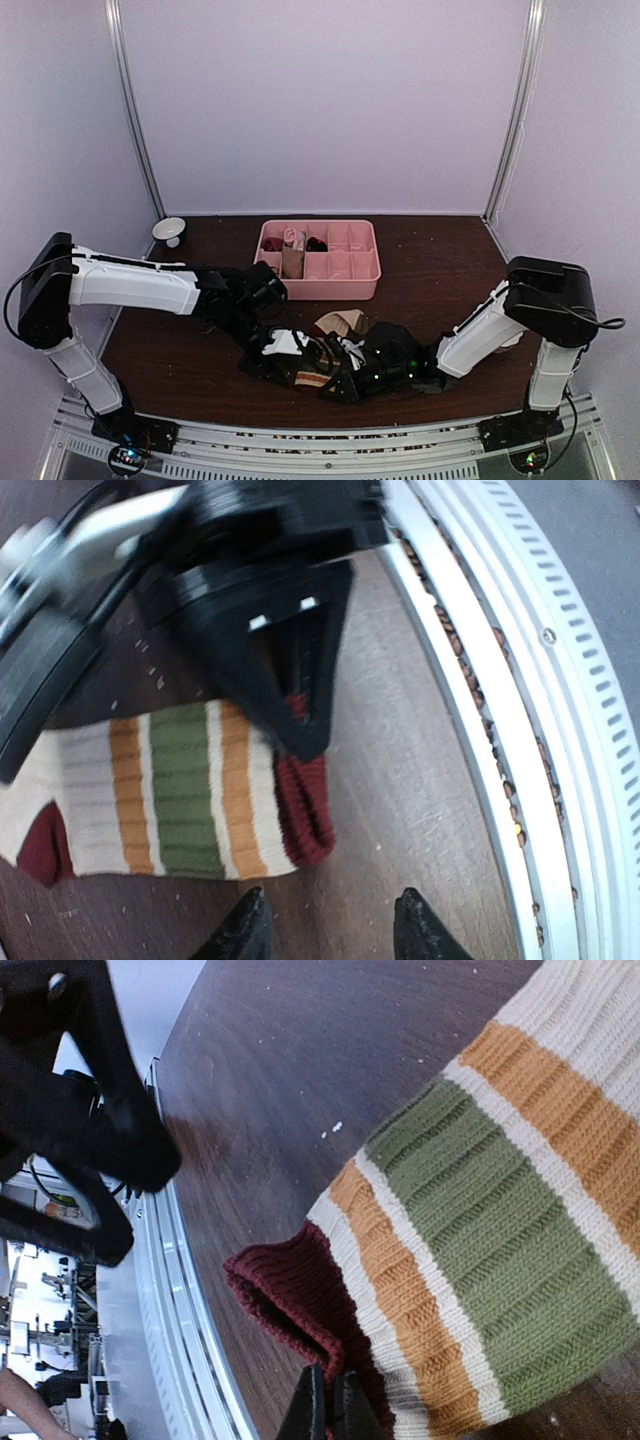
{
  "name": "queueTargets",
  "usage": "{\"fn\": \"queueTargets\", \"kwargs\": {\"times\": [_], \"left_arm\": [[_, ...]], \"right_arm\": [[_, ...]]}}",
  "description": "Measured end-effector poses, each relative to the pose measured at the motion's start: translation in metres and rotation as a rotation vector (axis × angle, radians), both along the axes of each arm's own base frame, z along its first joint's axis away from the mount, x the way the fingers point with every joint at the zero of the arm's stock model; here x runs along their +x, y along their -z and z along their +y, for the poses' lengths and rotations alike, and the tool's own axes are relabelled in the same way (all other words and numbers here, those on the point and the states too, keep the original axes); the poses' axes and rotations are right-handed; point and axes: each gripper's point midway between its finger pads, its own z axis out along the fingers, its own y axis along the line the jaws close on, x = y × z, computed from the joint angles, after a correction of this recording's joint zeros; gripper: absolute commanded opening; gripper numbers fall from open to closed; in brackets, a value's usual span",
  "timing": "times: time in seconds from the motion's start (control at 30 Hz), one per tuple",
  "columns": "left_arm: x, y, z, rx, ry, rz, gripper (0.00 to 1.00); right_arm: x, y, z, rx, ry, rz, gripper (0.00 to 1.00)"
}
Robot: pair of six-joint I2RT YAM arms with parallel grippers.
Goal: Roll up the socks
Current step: Roll the sock at the center of the board.
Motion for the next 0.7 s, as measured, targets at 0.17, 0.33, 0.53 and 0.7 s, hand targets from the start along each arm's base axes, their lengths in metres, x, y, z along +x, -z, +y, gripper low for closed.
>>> {"fn": "queueTargets", "kwargs": {"times": [0.17, 0.33, 0.53, 0.7], "left_arm": [[-0.013, 0.002, -0.008, 0.0, 0.091, -0.073, 0.41], [-0.014, 0.01, -0.014, 0.009, 0.142, -0.144, 0.39], [-0.011, 0.03, -0.023, 0.037, 0.176, -0.206, 0.34], [-0.002, 0.04, -0.028, 0.041, 0.173, -0.264, 0.31]], "right_arm": [[0.005, 0.002, -0.003, 0.01, 0.057, 0.149, 0.0], [0.006, 0.003, -0.003, 0.022, 0.077, 0.246, 0.0], [0.008, 0.003, -0.003, 0.016, 0.092, 0.305, 0.0], [0.008, 0.003, -0.002, 0.007, 0.097, 0.329, 0.0]]}}
